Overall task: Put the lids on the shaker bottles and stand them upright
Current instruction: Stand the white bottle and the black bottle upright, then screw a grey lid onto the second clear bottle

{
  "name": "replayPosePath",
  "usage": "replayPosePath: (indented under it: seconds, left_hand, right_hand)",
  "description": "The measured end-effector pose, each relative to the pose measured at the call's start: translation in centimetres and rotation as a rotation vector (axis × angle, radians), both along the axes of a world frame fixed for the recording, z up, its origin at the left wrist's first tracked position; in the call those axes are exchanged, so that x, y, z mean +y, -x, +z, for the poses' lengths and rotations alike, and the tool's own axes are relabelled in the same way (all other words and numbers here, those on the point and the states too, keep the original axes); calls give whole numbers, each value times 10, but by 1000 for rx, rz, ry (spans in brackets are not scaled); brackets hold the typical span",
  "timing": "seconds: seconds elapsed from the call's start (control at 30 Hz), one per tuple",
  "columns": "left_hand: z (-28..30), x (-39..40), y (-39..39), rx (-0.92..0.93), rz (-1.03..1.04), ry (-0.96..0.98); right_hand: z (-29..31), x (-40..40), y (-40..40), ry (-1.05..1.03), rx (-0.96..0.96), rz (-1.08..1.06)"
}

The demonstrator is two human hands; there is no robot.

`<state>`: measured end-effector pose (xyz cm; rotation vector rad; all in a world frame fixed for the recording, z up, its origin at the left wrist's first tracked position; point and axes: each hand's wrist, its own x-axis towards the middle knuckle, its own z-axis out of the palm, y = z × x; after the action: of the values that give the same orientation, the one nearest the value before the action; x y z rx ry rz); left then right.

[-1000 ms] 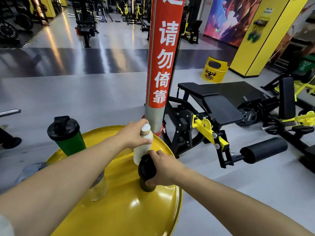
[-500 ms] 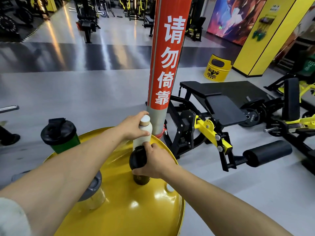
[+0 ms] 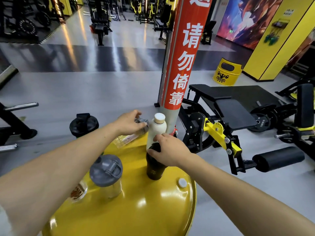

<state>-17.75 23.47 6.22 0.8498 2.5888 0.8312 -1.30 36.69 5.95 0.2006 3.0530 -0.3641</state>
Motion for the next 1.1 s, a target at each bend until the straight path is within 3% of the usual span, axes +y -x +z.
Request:
replayPosePath:
  seconds: [0.2,0.33,0.6,0.67,0.8,0.87,1.1]
  left_hand:
    - [10,-54,1,4,52,-11]
    - [8,-85,-2,-49,88,-43]
    - [-16,-77,24,-529,354,-274]
    - [-23,-68,34,-577,392,-250]
    - [-44,-47,53,-642,428,-196]
    - [-58,-34,61,-683,423,-135]
    - [-91,-19,67,-774,398,-46]
  right_hand:
    - [20,-24,20,25,0,11]
    - [23,-55,44,195,12,-41]
    - [-6,-83,115,504,-265,-461]
    - [-17,-78,134,655,-195,-554]
    - [-34,-76,157,566,-263,-518]
    - [-55,-71,171,665,-278,-539]
    - [-89,-61,191,914,-282,-855]
